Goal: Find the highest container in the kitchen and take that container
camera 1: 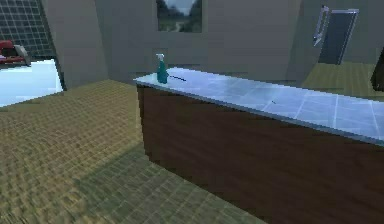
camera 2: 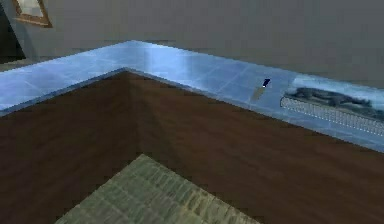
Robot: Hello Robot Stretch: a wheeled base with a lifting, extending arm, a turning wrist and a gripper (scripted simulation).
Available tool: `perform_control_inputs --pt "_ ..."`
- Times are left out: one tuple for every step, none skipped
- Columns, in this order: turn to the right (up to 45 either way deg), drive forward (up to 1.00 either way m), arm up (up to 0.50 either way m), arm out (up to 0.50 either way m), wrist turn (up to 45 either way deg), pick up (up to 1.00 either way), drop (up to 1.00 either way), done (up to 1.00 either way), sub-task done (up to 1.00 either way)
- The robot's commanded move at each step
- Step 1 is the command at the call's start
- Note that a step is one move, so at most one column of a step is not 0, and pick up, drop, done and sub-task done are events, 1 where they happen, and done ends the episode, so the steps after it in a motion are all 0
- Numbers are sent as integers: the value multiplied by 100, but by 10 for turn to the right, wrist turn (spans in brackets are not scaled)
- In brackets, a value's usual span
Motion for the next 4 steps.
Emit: perform_control_inputs --pt "0 75 0 0 0 0 0 0 0" --pt "-450 0 0 0 0 0 0 0 0" --pt "-450 0 0 0 0 0 0 0 0" --pt "-120 0 0 0 0 0 0 0 0"
